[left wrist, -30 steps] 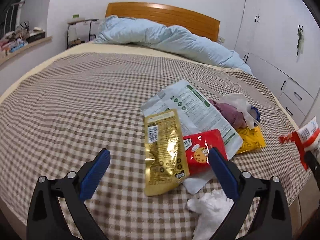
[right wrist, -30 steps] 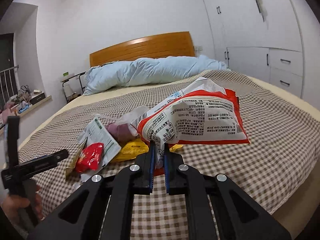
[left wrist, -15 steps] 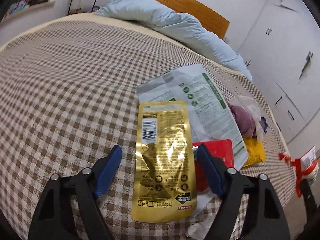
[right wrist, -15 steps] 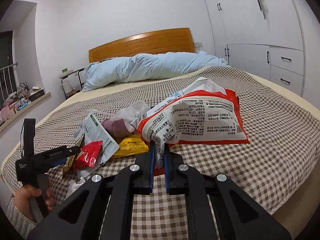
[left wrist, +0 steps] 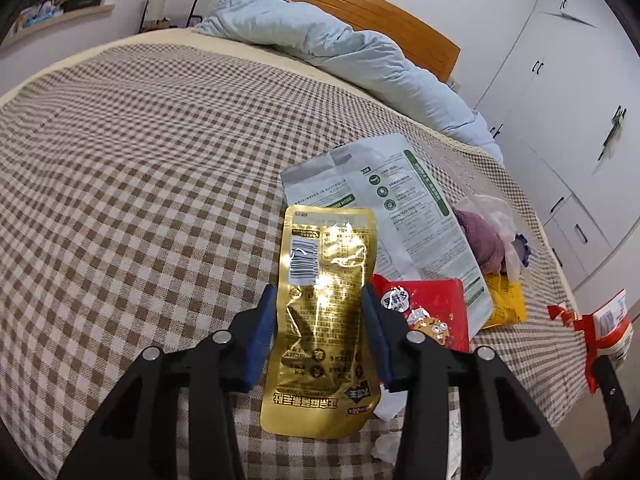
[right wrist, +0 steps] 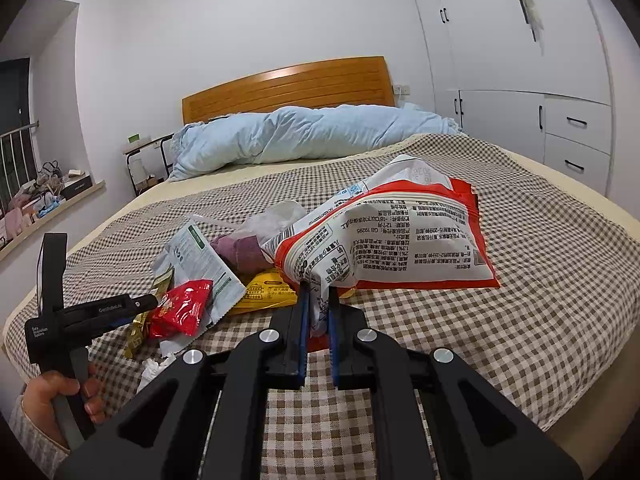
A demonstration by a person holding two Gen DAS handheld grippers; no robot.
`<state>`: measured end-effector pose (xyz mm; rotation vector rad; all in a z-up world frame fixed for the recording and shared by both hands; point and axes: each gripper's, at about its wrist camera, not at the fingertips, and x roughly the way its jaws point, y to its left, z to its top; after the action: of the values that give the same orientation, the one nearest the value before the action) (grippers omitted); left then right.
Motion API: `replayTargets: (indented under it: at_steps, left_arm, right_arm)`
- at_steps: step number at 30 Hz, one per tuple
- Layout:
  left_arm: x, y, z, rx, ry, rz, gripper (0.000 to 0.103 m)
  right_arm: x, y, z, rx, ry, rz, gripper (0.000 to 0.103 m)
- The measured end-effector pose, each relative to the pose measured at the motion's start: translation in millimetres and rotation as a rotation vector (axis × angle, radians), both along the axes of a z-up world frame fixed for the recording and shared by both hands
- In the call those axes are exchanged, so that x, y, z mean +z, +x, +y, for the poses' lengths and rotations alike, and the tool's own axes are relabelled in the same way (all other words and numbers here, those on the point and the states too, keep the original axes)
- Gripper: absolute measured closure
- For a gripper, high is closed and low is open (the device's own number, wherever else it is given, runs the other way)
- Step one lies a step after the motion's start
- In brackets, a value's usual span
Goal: Collect trash
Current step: 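Grasp the gold snack wrapper with the left tool while the right tool holds the snack bag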
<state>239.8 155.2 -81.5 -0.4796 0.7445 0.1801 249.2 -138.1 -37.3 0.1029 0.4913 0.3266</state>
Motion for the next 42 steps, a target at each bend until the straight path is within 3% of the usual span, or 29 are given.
replayTargets:
  at_steps: [12, 42]
  left_arm:
    - [34.8, -14.9, -24.5, -0.016, 0.147, -0.078, 0.063]
    - [67.9, -63.2, -73.3, -0.147, 0.148, -0.185, 0.063]
  right_arm:
    - [3.5, -1.0, -3.0, -0.003, 0.014, -0.006, 0.095]
    - [5.7, -25.9, 4.8, 0.046, -0.082, -0.059, 0.095]
